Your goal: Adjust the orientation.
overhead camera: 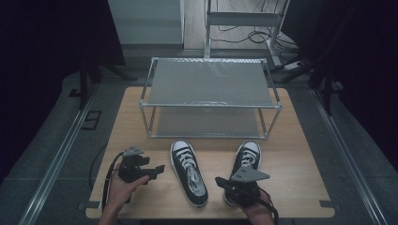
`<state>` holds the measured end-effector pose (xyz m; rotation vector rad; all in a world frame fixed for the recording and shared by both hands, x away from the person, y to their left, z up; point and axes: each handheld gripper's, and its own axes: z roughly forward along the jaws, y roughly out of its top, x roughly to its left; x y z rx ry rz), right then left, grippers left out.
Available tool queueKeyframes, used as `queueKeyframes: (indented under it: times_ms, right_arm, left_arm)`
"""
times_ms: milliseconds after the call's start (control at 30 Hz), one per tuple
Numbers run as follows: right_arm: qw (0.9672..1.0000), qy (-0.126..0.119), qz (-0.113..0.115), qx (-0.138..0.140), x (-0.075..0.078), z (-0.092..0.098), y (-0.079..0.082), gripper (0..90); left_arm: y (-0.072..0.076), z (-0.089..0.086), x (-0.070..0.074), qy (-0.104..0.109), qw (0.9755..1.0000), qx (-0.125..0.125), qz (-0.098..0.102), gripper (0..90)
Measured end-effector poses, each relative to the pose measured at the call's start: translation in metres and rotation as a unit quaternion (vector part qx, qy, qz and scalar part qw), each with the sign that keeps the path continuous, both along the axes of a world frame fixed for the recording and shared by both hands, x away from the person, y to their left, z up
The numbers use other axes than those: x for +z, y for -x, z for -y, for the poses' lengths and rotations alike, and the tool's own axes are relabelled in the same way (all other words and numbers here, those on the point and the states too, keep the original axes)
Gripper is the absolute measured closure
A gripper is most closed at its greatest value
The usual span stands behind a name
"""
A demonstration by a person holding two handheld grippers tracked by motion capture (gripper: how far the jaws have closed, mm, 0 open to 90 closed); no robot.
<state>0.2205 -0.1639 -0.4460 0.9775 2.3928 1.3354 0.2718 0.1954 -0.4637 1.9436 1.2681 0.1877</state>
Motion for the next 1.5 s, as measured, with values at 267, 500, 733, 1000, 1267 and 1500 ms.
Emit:
queueKeyframes:
  times_ms: [267, 500, 733, 1000, 1267, 1500]
  right_arm:
    - [0.9992, 0.027, -0.012, 0.026, -0.009, -0.028, 0.008, 90.0]
    - [0.9979, 0.063, -0.010, 0.017, -0.019, -0.032, 0.019, 90.0]
    - [0.9960, 0.085, -0.017, 0.021, -0.030, -0.035, 0.029, 90.0]
    - [0.9972, 0.065, -0.014, 0.033, -0.034, -0.047, 0.037, 90.0]
    - [0.9975, 0.026, -0.015, 0.064, -0.042, -0.076, 0.041, 89.1]
    - [0.9956, 0.005, -0.013, 0.093, -0.047, -0.101, 0.035, 89.5]
  left_arm:
    - [0.001, -0.001, 0.001, -0.001, 1.0000, -0.003, 0.000, 24.5]
    - [0.001, -0.003, 0.003, 0.001, 1.0000, -0.003, -0.001, 24.4]
    - [0.001, -0.003, 0.003, 0.000, 1.0000, -0.004, -0.001, 24.4]
    - [0.002, -0.002, 0.005, 0.003, 1.0000, -0.003, -0.004, 24.3]
    - [0.005, -0.001, 0.009, 0.002, 1.0000, -0.005, -0.003, 24.1]
    - [0.005, -0.005, 0.011, 0.002, 1.0000, -0.003, -0.002, 24.1]
